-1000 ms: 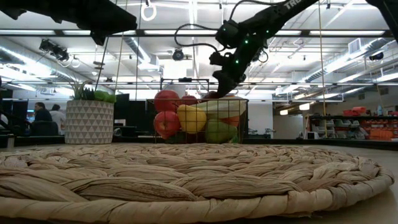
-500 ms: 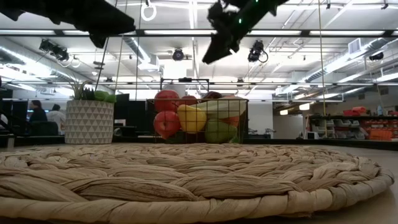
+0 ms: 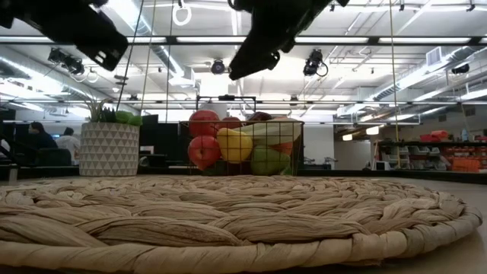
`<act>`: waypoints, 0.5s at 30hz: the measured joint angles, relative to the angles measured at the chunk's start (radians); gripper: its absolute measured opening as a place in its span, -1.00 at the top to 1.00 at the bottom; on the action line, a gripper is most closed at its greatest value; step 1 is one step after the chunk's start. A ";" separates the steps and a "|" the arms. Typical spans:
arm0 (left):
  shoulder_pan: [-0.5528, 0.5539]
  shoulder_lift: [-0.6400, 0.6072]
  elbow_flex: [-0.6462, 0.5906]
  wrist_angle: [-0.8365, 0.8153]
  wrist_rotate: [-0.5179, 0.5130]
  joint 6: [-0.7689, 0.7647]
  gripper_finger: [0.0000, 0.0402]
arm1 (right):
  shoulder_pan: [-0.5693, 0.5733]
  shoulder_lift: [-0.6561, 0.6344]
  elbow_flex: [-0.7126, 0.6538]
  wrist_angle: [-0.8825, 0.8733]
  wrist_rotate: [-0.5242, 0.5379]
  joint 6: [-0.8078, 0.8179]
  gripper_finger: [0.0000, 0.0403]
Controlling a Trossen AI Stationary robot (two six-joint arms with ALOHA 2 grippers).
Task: Build produce basket
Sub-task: Put the apple into the wire basket
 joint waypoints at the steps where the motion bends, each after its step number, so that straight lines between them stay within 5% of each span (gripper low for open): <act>1: -0.033 0.018 0.000 0.016 -0.019 -0.004 0.54 | 0.034 0.009 -0.013 0.033 -0.005 0.015 0.02; 6: -0.217 0.129 0.001 0.050 -0.142 -0.099 0.66 | 0.214 0.058 -0.022 0.177 0.007 0.025 0.02; 15: -0.542 0.345 0.063 0.058 -0.234 -0.311 0.74 | 0.375 0.192 -0.020 0.398 0.214 0.025 0.03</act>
